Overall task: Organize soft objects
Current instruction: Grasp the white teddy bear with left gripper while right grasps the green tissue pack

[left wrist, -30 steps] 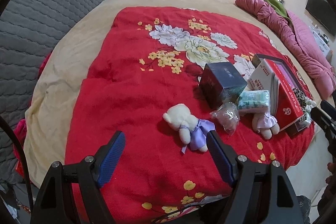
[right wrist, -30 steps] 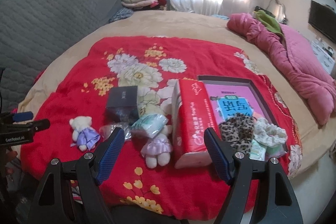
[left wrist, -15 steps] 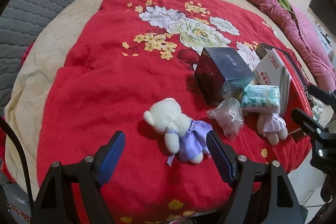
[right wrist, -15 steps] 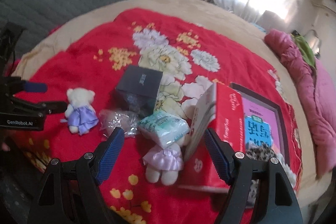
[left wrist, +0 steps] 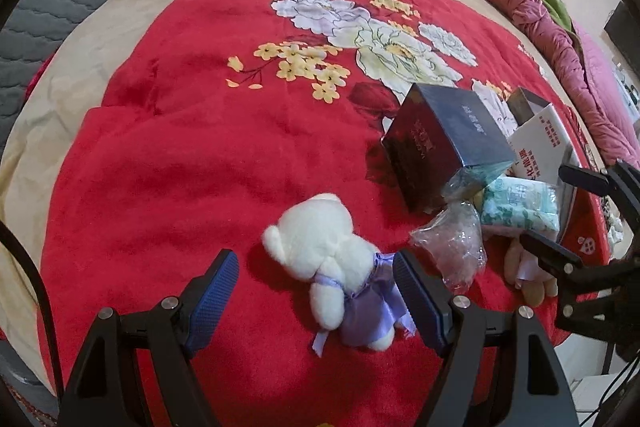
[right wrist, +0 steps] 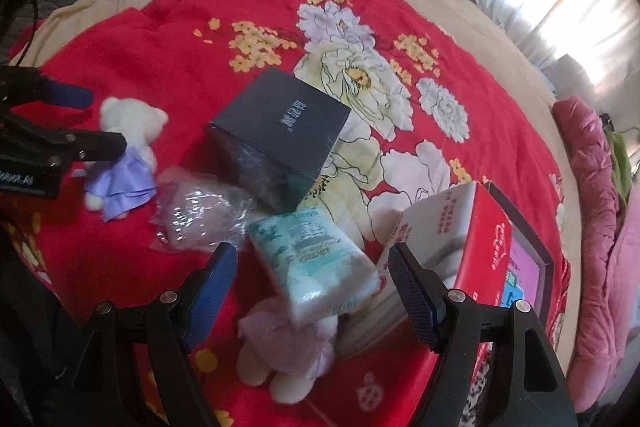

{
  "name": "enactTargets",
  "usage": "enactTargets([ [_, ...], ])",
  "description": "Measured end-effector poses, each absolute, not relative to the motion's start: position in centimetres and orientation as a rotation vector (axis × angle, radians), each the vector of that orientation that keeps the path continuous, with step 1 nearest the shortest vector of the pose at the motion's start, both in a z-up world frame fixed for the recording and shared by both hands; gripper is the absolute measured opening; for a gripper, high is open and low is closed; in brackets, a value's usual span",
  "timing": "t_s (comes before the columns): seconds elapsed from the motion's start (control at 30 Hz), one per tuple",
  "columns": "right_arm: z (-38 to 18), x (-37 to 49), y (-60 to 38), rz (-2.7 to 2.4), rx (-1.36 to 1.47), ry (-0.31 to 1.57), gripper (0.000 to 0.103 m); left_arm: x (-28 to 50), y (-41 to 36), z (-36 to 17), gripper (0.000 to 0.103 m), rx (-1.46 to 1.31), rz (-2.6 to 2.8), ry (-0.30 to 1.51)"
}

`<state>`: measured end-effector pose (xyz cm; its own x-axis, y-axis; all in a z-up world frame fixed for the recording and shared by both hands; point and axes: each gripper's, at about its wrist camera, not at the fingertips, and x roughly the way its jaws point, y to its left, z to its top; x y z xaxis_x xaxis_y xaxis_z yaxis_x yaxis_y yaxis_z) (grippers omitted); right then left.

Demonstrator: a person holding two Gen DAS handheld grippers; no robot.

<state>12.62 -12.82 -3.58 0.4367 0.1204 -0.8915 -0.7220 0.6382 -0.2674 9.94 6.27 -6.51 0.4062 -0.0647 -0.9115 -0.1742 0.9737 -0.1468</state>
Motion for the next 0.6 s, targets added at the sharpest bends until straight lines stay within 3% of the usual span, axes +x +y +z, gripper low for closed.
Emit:
enactTargets([
  [0.6, -6.6, 14.5, -11.4, 0.669, -0.793, 1.101, 0.079, 11.3, 6.1, -8.0, 0.079, -0.231, 0.072, 1.174],
])
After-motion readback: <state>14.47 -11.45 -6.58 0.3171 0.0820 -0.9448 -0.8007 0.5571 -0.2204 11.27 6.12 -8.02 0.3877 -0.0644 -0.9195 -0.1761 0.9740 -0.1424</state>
